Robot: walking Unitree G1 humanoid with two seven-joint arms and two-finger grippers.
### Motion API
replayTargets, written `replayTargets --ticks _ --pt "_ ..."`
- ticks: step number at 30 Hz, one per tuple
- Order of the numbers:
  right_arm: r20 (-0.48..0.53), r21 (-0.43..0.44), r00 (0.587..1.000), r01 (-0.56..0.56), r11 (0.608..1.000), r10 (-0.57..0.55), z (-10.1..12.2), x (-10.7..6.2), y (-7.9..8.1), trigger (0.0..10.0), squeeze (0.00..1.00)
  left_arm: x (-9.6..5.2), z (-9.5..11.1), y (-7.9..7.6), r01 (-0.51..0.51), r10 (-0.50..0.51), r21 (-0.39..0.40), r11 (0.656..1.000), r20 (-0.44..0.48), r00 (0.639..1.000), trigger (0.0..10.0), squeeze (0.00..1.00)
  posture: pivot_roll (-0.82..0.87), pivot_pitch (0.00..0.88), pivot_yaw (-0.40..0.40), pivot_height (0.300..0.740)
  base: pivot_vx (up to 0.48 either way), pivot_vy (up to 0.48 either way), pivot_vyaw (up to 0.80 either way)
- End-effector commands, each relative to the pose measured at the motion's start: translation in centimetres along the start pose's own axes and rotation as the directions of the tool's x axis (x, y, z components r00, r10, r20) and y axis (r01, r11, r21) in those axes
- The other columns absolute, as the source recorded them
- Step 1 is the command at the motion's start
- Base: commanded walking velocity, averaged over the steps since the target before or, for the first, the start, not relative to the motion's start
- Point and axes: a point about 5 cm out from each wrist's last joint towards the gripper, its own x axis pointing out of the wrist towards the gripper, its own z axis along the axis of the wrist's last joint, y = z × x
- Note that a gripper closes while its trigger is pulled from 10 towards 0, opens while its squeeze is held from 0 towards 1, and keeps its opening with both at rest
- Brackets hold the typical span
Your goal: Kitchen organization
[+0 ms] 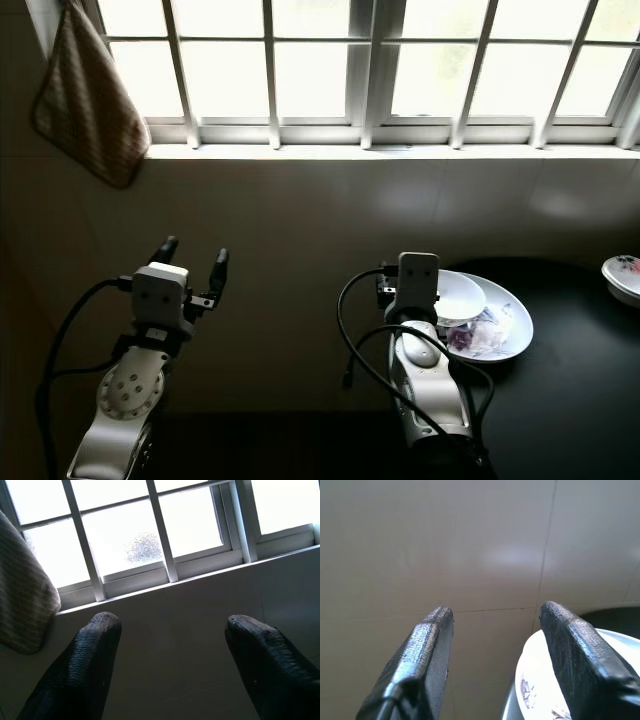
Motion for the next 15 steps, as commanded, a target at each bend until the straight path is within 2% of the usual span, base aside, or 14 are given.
replayTargets --ticks 1,8,10,15 --pt "-0.010 -0.030 0.999 0.035 0.999 -0.036 -0.14 0.18 -1.24 10.0 0.00 0.20 0.05 -0.82 0.025 -0.025 -0.020 0.999 0.000 1.000 10.0 0.00 0.01 0.000 -0.029 0.736 0.337 0.000 -0.80" --pt "-0.019 0.006 0.999 0.048 0.999 -0.048 -0.29 0.16 -1.32 10.0 0.00 0.22 0.02 -0.91 0.029 -0.029 -0.021 0.999 0.001 1.000 10.0 0.00 0.01 0.000 -0.028 0.736 0.309 0.000 -0.69" --pt "-0.003 -0.026 0.999 0.033 0.999 -0.033 -0.15 0.14 -1.18 10.0 0.00 0.24 0.10 -1.08 0.034 -0.033 -0.036 0.999 0.009 0.999 10.0 0.00 0.01 0.000 -0.028 0.736 0.000 0.000 0.00" --pt "-0.006 -0.040 1.000 0.029 0.999 -0.029 -0.21 0.26 -1.16 10.0 0.00 0.22 0.13 -1.22 0.037 -0.036 -0.039 0.999 0.011 0.999 10.0 0.00 0.01 0.000 -0.029 0.736 0.000 0.000 0.00"
